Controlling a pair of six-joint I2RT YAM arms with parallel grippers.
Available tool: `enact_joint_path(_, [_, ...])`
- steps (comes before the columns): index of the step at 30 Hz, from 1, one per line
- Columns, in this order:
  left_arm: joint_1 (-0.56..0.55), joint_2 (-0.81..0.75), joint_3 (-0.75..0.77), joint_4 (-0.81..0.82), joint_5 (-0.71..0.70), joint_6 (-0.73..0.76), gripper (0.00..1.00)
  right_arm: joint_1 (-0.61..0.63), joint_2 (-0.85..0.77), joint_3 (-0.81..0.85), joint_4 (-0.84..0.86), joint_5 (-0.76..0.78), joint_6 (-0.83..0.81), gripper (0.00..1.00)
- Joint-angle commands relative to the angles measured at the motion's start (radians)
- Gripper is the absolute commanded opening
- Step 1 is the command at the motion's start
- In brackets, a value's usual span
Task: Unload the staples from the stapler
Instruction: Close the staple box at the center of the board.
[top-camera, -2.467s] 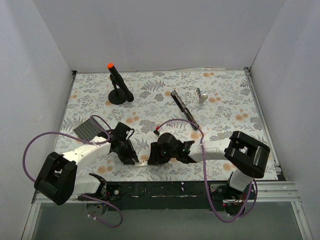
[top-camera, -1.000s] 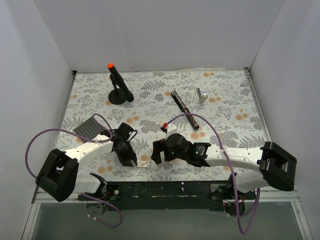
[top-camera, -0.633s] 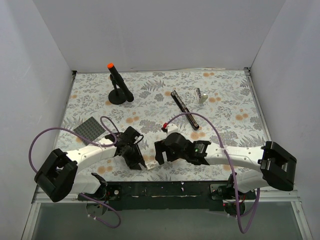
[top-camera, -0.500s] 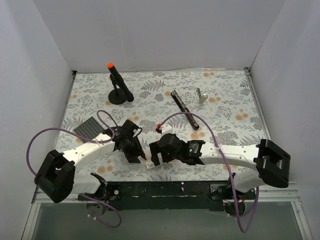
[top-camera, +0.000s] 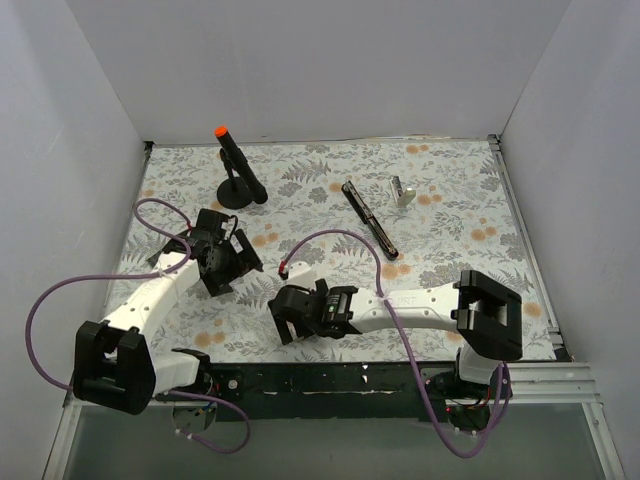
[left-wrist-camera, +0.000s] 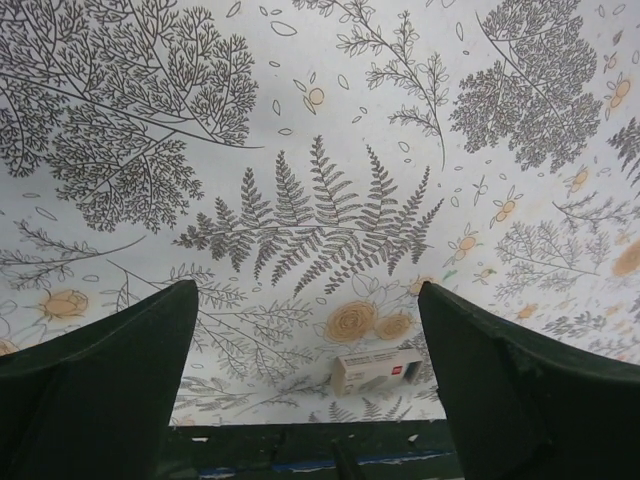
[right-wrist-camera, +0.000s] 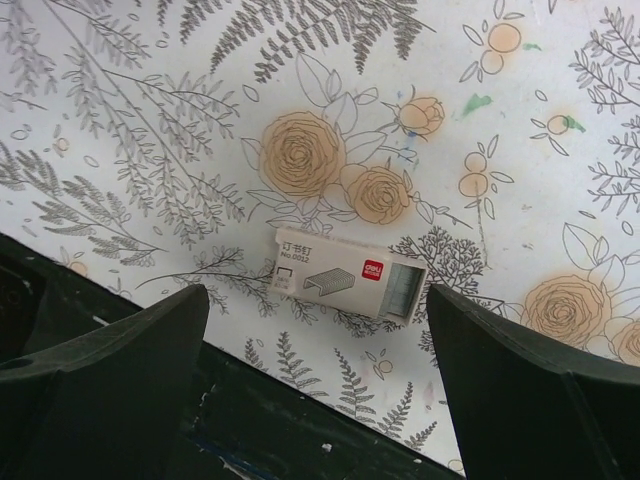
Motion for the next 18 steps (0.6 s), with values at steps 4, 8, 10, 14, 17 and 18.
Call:
enact_joint_path(4, [0.004,-0.057,-0.033,0.027,-0.049,0.081,0.98,0.016,0.075,0.079,-0.120,0.078,0.076,0.98])
enact_joint_path(8, [0.005,-0.051,-0.041,0.041,-0.039,0.084,0.98,0.016,0.152,0.122,-0.160,0.074,0.092,0.98])
enact_joint_path(10, [0.005,-0.047,-0.040,0.034,-0.040,0.086,0.98,0.016,0.164,0.139,-0.172,0.075,0.096,0.98])
enact_joint_path(14, [0.004,-0.057,-0.043,0.039,-0.039,0.086,0.98,0.016,0.174,0.133,-0.163,0.075,0.098,0.98])
enact_joint_path(17, [0.004,-0.062,-0.043,0.040,-0.039,0.086,0.98,0.016,0.183,0.132,-0.160,0.066,0.099,0.98])
enact_joint_path(18, [0.004,-0.060,-0.043,0.039,-0.039,0.084,0.98,0.016,0.186,0.130,-0.158,0.063,0.099,0.98])
